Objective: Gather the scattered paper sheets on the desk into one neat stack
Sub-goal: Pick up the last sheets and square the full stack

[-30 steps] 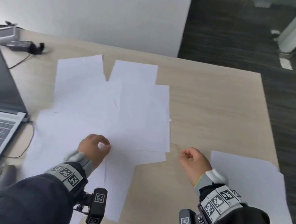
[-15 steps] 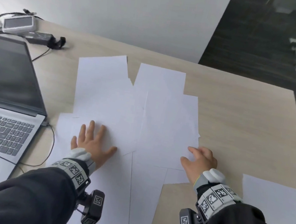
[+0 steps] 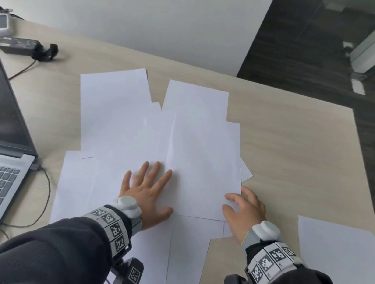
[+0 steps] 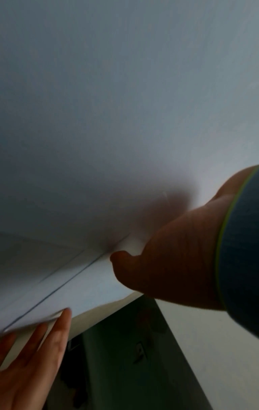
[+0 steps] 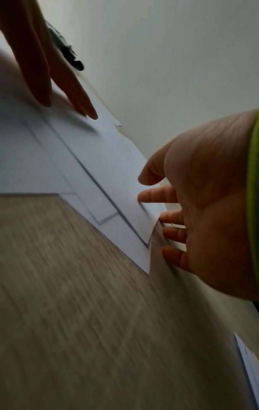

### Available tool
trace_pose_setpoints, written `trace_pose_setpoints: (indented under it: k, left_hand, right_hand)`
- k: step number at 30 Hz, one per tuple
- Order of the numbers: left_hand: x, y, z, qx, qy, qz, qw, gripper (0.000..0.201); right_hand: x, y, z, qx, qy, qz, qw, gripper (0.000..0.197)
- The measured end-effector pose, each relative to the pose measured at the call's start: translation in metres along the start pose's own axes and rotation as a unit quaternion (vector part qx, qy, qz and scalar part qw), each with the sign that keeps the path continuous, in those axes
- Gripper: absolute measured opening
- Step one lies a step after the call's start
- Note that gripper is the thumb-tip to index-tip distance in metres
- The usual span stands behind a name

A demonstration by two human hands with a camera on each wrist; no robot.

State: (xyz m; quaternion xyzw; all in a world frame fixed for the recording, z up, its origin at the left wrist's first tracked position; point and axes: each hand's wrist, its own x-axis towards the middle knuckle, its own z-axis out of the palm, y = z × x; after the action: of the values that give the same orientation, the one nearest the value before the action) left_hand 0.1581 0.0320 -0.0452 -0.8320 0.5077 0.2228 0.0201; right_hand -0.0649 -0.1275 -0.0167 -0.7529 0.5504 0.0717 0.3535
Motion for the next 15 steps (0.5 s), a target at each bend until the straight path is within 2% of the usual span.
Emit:
trace_pose_setpoints:
  k: [3,5,9,15]
  left_hand:
    - [0.006,0.017,-0.001,-0.019,0.004,0.017,1.000,0.097]
    - [0.009,0.027,-0.003,-0.030,0.002,0.014,0.999,0.097]
    - [0.013,0.039,-0.010,-0.083,0.006,-0.010,0.996,0.092]
    - [0.023,0.045,-0.017,-0.228,0.049,-0.055,0.971,0.078]
  right_hand:
    - [0.005,0.004,0.000,0.057,0.032,0.002,0.998,0.026]
    - [0.008,0.005,-0.002,0.132,0.046,0.021,0.990,0.027]
    - [0.014,0.006,-0.007,0.274,0.068,0.095,0.955,0.036]
    - [0.022,0.008,-0.007,0.376,0.073,0.162,0.910,0.040]
